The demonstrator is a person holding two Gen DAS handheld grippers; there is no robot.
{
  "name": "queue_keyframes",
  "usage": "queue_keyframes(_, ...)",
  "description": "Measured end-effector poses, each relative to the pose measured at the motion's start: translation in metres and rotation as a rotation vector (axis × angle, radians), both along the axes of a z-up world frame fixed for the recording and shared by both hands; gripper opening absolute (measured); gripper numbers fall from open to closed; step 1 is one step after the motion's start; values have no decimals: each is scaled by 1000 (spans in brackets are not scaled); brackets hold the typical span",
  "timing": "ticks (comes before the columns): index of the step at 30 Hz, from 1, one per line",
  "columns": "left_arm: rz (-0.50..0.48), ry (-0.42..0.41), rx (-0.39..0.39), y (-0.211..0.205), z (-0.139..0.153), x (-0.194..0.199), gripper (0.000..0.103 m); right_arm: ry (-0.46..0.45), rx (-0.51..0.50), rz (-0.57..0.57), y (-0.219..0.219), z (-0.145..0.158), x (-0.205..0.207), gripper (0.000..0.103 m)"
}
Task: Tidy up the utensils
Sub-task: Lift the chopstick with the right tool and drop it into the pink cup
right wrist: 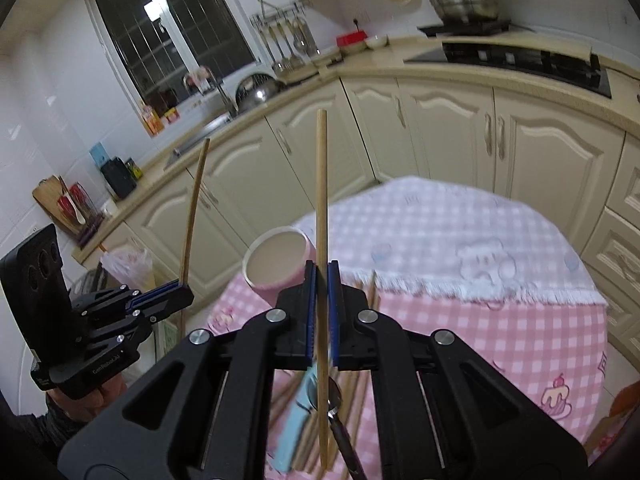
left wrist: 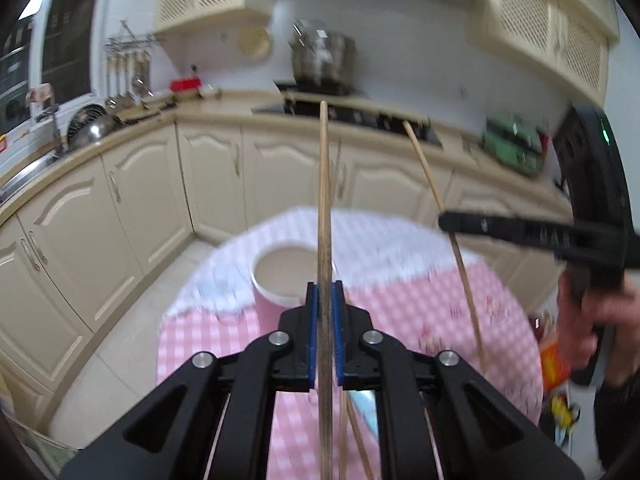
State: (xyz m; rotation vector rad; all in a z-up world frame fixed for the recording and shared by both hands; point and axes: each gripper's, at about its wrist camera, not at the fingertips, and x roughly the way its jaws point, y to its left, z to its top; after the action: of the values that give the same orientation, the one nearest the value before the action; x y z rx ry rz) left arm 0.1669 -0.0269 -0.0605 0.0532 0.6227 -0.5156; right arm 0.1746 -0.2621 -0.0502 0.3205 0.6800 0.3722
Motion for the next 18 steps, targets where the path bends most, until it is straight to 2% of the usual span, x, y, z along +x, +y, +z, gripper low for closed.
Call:
queue_keyframes(10, 136, -208, -157, 9, 48, 31, 6, -166, 51, -34, 26, 36, 29, 6)
queue_keyframes(14, 173, -285, -195, 5, 58, 46, 7, -223, 56, -68, 34, 43, 44, 6)
queue_keyframes(18, 189, -328, -203, -8, 55, 60, 7, -285, 40, -104, 43, 45, 62, 6)
